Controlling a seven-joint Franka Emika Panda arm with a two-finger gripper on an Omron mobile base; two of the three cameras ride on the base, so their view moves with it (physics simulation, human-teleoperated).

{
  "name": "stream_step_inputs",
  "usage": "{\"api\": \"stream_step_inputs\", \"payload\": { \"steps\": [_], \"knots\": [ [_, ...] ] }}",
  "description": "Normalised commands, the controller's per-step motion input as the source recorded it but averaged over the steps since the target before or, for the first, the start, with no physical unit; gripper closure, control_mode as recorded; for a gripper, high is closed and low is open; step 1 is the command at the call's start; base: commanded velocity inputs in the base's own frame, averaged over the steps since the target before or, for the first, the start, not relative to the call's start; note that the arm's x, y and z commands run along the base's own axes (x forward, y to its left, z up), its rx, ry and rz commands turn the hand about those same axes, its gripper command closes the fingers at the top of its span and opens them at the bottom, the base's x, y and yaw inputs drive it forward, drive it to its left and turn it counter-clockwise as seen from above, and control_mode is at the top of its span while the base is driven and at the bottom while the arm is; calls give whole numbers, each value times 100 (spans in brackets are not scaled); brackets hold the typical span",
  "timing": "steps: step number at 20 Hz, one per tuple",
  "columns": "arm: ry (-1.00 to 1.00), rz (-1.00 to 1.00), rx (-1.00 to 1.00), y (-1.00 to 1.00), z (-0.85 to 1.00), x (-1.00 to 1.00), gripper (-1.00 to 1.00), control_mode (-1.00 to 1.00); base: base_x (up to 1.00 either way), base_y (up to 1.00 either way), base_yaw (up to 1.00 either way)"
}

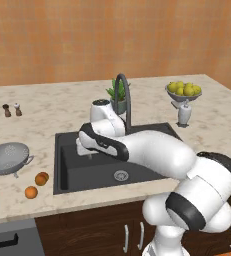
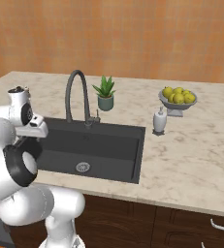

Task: Put the colander in the sink, put the apple, tangerine, peach in the colander, and turn on the sink faucet and pour water over the colander.

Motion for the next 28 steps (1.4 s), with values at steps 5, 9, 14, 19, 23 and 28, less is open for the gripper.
{"api": "stream_step_inputs", "payload": {
  "steps": [5,9,14,19,23,28],
  "knots": [
    [9,0,0,97,-12,40,-100,-100,0,0,0],
    [11,0,0,84,15,11,-100,-100,0,0,0],
    [5,0,3,66,12,0,-100,-100,0,0,0],
    [-1,-14,4,62,0,0,-100,-100,0,0,0],
    [-4,-23,0,78,0,7,-100,-100,0,0,0],
    [0,-12,0,44,0,36,-100,-100,0,0,0]
  ]
}}
